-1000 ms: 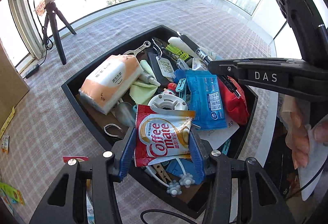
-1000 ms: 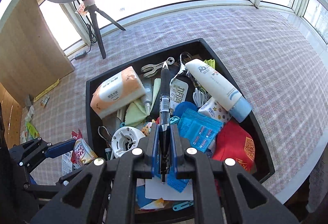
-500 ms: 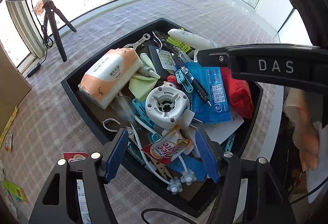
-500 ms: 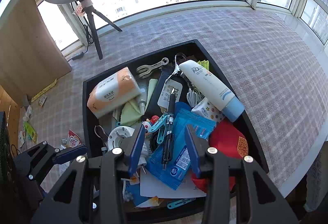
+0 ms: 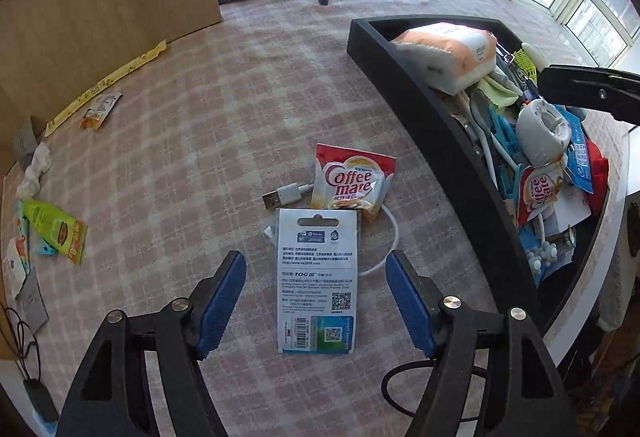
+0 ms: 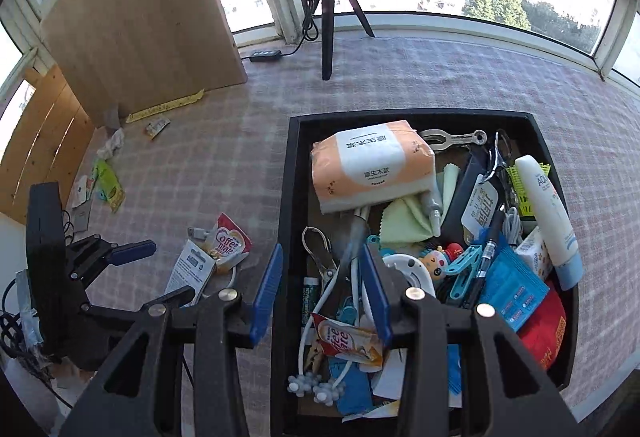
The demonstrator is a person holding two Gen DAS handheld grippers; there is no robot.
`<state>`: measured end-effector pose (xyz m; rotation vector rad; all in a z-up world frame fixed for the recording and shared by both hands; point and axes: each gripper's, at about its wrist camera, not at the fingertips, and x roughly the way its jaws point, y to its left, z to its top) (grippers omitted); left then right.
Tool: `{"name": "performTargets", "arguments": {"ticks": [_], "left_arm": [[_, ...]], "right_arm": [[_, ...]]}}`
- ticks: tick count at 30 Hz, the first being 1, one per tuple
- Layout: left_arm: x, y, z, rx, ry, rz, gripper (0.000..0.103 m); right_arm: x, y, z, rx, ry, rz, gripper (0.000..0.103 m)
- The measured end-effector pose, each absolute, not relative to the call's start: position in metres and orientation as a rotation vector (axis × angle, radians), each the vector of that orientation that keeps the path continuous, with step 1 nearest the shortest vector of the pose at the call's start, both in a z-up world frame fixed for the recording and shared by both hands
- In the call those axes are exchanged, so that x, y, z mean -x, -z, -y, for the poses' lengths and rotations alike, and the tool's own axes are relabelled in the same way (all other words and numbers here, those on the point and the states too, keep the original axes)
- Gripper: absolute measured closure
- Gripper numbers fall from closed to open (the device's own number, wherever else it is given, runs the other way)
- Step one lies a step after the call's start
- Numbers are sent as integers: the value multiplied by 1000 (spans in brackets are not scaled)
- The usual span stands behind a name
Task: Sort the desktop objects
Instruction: 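Move the left gripper to the TOG card package while the right approaches another Coffee-mate sachet, then grasp the TOG card package with the left gripper while the right grasps the Coffee-mate sachet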
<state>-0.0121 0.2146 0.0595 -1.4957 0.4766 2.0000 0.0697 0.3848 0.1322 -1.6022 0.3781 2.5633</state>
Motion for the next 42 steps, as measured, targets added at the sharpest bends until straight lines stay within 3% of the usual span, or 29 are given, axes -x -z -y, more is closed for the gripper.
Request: {"name": "performTargets", "arguments": {"ticks": [3,11,17,31,38,41,42], "left_arm": [[9,-45,-197,1559,-2009,-460,29],[-2,-27,-197,1603,-2029,-436,28],[-6,-18,-206,1613,-2033,-434,28],[6,-6,-183,1658,-2110,-448,30],[16,-7,-163,1673,-2147,-421,42],[19,-8,-159,1679,-2155,-410,47],[19,-8,-157,1678,-2155,-405,48]], "right_arm": [[-49,-122,-350,1714,-2643,-281,47],[7,-69,-305,2011,-2606,-130,43],[23,-40,-298,2099,-2534,-19,43],[31,-5,-294,2233,-2451,1,43],[25,-5,-294,2204,-2463,20,43],[24,-6,-298,2192,-2462,-8,48],[24,-7,-299,2188,-2457,-15,56]]}}
